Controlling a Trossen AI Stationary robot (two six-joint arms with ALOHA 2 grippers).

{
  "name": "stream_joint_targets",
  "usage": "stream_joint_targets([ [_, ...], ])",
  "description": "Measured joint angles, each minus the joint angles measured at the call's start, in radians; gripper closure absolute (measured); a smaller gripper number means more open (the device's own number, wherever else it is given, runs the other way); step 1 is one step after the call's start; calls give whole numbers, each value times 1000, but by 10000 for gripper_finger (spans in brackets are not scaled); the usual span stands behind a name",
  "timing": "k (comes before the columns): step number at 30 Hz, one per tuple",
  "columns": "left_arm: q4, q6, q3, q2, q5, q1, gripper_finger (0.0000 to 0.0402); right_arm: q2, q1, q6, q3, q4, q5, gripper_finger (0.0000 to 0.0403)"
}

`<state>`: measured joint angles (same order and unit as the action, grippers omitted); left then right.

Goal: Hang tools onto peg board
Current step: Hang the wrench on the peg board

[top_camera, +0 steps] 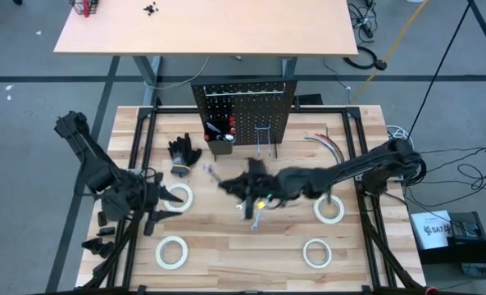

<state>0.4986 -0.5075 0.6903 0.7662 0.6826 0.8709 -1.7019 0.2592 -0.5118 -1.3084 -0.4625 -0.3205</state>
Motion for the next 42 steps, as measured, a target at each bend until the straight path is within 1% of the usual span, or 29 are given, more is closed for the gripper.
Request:
stream_joint_targets([
  [4, -220, -3, -92, 1, 0, 23, 224, 152, -15, 51, 168, -88, -93, 398],
  [6, -328, 23, -119, 4, 5, 22, 224, 208, -40, 42, 275, -194, -98, 398],
  [9, -454, 89, -129, 9, 40, 12, 224, 225, -98, 2, 405, -410, -95, 398],
  [11, -512, 144, -129, 16, 67, 1, 224, 211, -140, -11, 450, -514, -83, 398],
  [14, -591, 228, -130, 17, 90, -24, 224, 198, -193, -16, 460, -559, -38, 398],
  [16, -622, 254, -130, 17, 93, -44, 224, 198, -221, -2, 454, -557, -39, 398],
  [19, -651, 255, -130, 17, 96, -71, 224, 199, -267, 4, 454, -563, -34, 398],
  [22, -650, 252, -130, 17, 96, -88, 224, 199, -315, -27, 454, -561, 40, 398],
  [24, -650, 252, -130, 17, 96, -96, 224, 193, -335, -49, 454, -560, 61, 398],
  [31, -650, 251, -130, 19, 95, -121, 224, 187, -370, -56, 454, -559, 92, 398],
  [35, -650, 251, -130, 19, 95, -135, 224, 187, -378, -56, 454, -559, 95, 398],
  [42, -649, 252, -130, 19, 94, -158, 224, 187, -383, -53, 454, -558, 137, 398],
])
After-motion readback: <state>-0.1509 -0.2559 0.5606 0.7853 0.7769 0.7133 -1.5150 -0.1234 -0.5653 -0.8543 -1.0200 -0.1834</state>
